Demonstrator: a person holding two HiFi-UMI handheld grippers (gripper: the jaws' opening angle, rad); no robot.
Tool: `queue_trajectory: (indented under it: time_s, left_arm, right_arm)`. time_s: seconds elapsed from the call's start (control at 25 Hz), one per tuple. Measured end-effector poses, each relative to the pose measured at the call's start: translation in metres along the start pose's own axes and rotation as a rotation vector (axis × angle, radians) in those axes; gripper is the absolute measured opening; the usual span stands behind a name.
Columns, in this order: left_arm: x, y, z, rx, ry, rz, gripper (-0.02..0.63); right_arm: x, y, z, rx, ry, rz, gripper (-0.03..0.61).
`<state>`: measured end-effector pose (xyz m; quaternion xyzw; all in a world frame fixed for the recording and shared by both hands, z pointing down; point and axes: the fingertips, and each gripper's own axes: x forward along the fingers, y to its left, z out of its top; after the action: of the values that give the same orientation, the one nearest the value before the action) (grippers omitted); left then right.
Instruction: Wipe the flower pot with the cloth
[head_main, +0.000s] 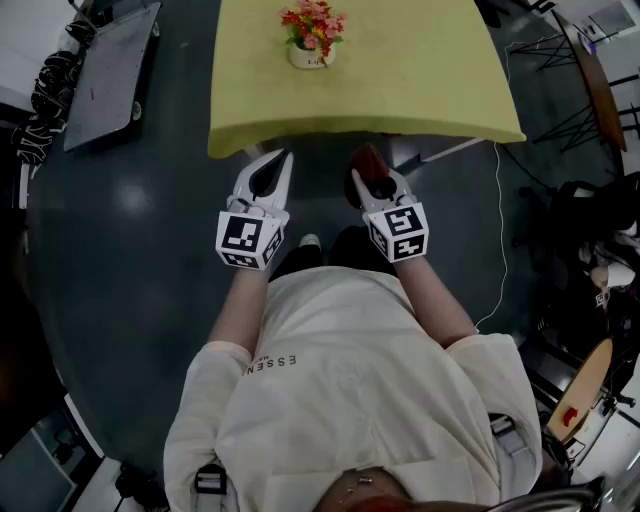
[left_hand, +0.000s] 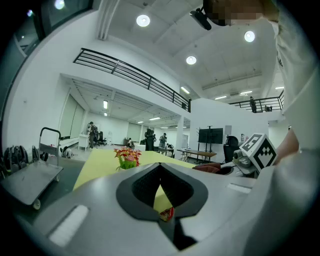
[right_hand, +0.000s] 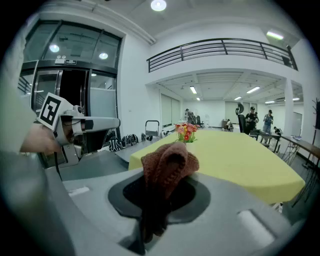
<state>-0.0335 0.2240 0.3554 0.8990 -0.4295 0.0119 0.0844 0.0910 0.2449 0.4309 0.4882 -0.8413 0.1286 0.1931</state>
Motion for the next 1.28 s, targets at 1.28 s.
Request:
queue_trajectory:
  time_s: [1.28]
  left_arm:
    - [0.123,0.104,-0.020,0.031,0.089,-0.010,0.015]
  right_arm:
    - [0.172,-0.047,0.051,-0.038,0.051,0.151,0.057]
